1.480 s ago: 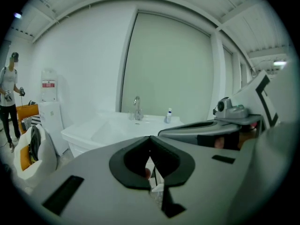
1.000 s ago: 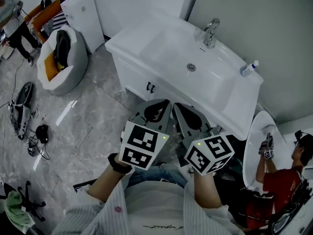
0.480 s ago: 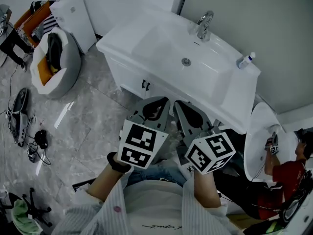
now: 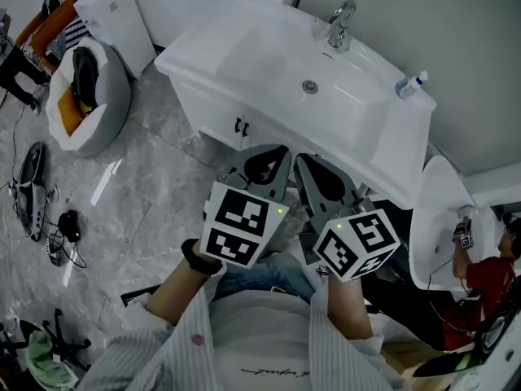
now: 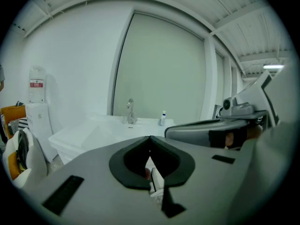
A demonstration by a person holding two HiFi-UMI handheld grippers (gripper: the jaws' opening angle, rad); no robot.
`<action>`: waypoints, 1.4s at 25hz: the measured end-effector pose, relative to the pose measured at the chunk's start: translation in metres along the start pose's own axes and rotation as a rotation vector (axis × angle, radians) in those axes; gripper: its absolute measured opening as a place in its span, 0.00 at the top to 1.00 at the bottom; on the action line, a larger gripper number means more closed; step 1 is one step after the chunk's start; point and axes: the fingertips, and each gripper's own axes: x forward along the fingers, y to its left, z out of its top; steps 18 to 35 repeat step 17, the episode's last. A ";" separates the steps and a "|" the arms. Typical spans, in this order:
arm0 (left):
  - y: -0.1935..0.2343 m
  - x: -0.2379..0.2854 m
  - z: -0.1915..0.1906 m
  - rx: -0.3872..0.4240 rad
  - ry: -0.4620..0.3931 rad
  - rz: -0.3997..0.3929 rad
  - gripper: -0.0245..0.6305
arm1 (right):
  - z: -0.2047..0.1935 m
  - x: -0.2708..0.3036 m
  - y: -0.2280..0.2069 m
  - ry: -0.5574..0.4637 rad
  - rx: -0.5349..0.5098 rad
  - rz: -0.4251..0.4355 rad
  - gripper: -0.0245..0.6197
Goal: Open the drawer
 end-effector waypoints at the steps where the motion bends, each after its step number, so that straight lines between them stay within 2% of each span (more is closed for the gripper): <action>1: -0.001 0.000 0.000 0.003 0.001 -0.004 0.94 | -0.001 -0.001 0.000 -0.001 0.003 -0.002 0.95; 9: -0.007 0.009 -0.007 -0.024 0.016 -0.034 0.94 | -0.010 -0.001 -0.007 0.010 0.032 -0.006 0.95; 17: -0.009 0.013 -0.003 0.043 0.020 -0.097 0.94 | -0.003 -0.006 -0.012 -0.017 0.033 -0.013 0.95; 35: -0.009 0.013 -0.003 0.043 0.020 -0.097 0.94 | -0.003 -0.006 -0.012 -0.017 0.033 -0.013 0.95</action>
